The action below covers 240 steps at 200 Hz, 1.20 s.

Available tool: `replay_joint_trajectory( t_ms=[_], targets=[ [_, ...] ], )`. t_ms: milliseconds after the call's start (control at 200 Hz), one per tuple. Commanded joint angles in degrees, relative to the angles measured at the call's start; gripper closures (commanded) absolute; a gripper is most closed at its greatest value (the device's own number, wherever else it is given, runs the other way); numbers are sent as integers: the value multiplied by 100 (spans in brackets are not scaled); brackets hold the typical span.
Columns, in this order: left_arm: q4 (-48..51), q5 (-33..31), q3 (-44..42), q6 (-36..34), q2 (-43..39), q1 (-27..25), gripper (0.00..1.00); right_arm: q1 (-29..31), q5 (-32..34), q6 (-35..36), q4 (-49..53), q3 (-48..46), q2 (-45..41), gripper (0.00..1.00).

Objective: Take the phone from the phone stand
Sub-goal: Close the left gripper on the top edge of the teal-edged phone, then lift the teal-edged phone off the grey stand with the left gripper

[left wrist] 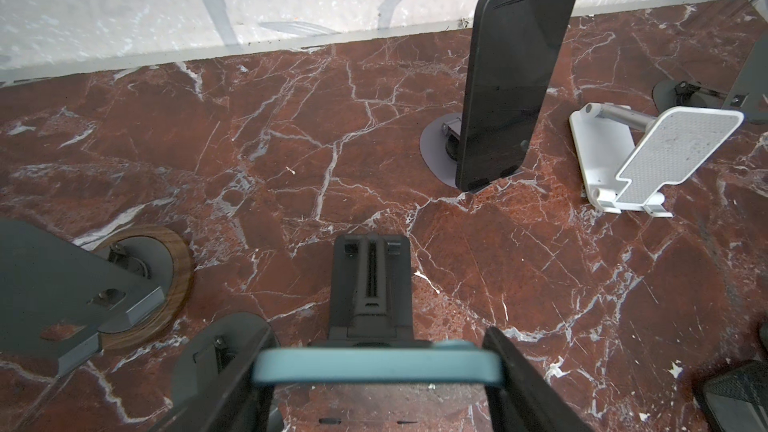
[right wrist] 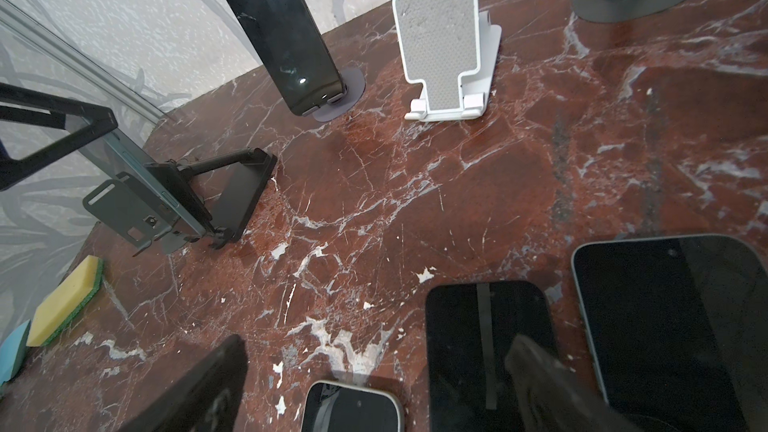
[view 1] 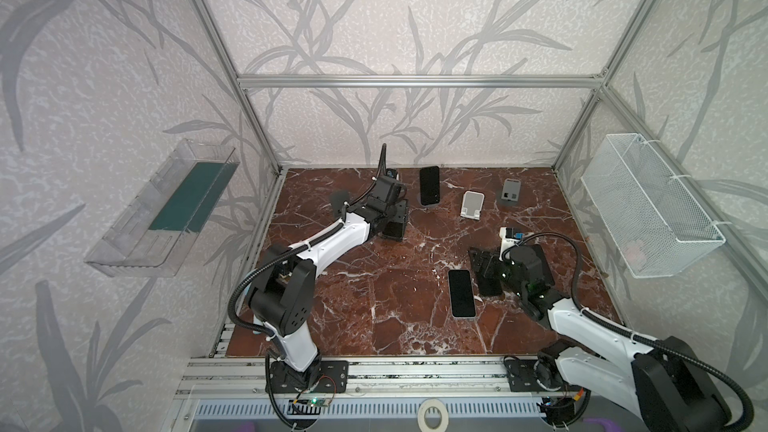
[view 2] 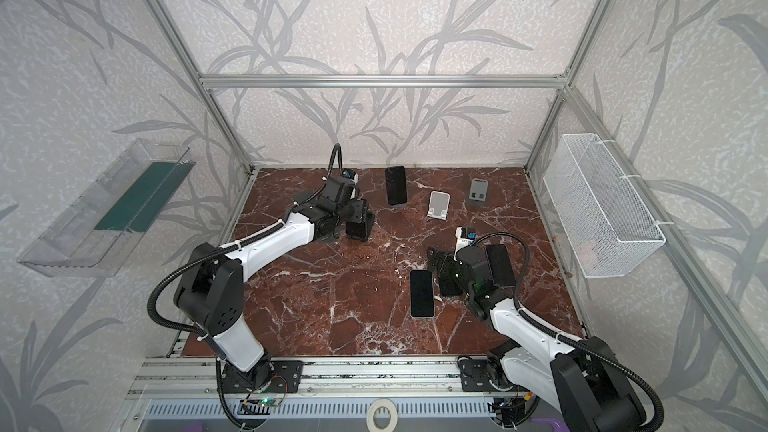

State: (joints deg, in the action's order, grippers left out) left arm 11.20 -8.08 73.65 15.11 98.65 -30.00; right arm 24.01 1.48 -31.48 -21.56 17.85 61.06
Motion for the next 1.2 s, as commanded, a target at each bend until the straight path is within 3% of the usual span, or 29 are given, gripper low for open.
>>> replay_joint_trajectory(
  t_ms=[0, 811, 1041, 1196],
  targets=[
    [22, -62, 1, -4, -330, -50, 32, 31, 2, 2, -28, 167, -41, 3],
    [707, -281, -799, 94, -1607, -678, 35, 41, -95, -24, 12, 202, -50, 3],
    [566, -385, -1497, 650, -2008, -1090, 37, 50, -95, -24, 3, 213, -11, 3],
    [647, -579, -1783, 1287, -2080, -1691, 38, 55, -28, 1, 55, 211, -63, 3]
  ],
)
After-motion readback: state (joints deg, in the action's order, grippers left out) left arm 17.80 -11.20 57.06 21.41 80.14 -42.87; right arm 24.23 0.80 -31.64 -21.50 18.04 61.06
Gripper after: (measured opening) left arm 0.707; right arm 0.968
